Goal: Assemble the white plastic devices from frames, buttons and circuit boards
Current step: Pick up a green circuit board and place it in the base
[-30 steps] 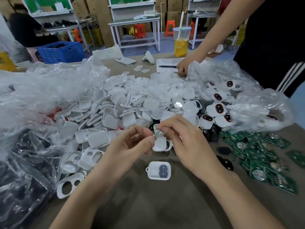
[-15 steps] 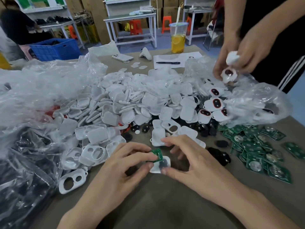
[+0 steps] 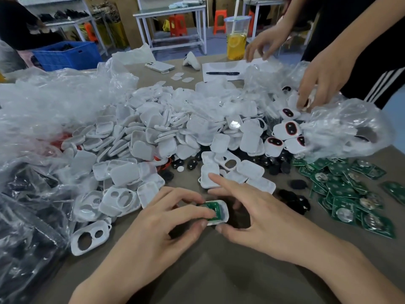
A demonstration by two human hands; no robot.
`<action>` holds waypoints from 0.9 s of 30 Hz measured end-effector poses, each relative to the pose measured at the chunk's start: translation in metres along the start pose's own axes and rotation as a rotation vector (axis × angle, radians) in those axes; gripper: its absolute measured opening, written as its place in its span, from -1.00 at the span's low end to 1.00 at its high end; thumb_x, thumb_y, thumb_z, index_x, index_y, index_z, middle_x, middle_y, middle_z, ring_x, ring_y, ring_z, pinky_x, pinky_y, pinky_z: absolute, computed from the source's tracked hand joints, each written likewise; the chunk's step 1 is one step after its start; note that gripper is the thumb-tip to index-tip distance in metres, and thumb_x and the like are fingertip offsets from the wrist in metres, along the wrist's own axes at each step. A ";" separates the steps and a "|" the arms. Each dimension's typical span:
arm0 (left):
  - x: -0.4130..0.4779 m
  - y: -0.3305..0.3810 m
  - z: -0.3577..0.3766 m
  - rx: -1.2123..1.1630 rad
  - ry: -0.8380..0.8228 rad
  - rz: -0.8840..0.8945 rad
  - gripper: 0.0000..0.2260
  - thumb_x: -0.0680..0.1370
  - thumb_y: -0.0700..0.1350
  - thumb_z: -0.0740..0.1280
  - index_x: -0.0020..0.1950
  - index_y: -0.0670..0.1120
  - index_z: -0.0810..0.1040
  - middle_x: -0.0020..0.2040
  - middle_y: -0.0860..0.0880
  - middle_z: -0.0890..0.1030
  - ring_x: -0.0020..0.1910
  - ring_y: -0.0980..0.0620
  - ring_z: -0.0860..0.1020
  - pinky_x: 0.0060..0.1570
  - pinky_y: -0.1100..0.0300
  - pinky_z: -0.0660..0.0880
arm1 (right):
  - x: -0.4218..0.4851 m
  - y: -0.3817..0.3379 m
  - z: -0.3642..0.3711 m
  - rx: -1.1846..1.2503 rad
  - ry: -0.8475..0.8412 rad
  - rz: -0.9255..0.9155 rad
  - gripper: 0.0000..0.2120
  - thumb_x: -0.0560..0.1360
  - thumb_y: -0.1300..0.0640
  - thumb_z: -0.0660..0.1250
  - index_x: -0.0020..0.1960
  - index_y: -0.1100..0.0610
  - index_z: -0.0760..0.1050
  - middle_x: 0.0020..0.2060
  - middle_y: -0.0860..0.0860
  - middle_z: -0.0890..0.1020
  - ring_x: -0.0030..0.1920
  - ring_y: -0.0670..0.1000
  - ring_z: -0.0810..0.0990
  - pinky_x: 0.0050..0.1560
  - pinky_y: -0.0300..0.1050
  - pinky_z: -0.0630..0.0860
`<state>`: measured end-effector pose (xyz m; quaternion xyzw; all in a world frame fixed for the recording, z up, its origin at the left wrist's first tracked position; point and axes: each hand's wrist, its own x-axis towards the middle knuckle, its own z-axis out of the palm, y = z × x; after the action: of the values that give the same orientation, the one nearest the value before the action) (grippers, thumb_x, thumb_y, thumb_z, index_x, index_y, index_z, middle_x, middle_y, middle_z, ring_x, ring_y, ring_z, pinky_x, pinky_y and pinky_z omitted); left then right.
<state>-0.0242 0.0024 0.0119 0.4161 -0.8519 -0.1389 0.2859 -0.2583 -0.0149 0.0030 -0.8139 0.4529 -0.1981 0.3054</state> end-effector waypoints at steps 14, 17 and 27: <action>0.001 -0.002 0.007 0.015 -0.015 -0.013 -0.82 0.61 0.08 0.30 0.13 0.16 0.66 0.16 0.25 0.51 0.18 0.08 0.53 0.10 0.23 0.46 | 0.001 0.001 -0.003 -0.017 0.001 -0.001 -0.28 0.46 -0.20 0.31 0.49 -0.45 -0.01 0.24 -0.45 0.42 0.24 -0.40 0.34 0.19 -0.56 0.20; 0.002 -0.002 0.008 0.003 -0.021 -0.012 -0.83 0.61 0.07 0.31 0.12 0.14 0.66 0.16 0.23 0.53 0.18 0.07 0.53 0.09 0.22 0.47 | 0.001 0.002 -0.003 -0.017 -0.006 0.000 -0.27 0.46 -0.20 0.31 0.51 -0.41 -0.01 0.24 -0.46 0.41 0.25 -0.39 0.34 0.20 -0.54 0.21; 0.005 -0.001 0.012 -0.034 -0.001 -0.025 -0.82 0.59 0.07 0.34 0.09 0.09 0.69 0.14 0.20 0.56 0.15 0.07 0.55 0.13 0.22 0.47 | 0.000 0.001 -0.004 -0.028 0.003 -0.027 -0.28 0.49 -0.15 0.37 0.47 -0.43 0.01 0.26 -0.50 0.34 0.22 -0.47 0.31 0.17 -0.59 0.18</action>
<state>-0.0333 -0.0018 0.0038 0.4215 -0.8444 -0.1573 0.2908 -0.2617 -0.0167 0.0052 -0.8239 0.4450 -0.1971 0.2905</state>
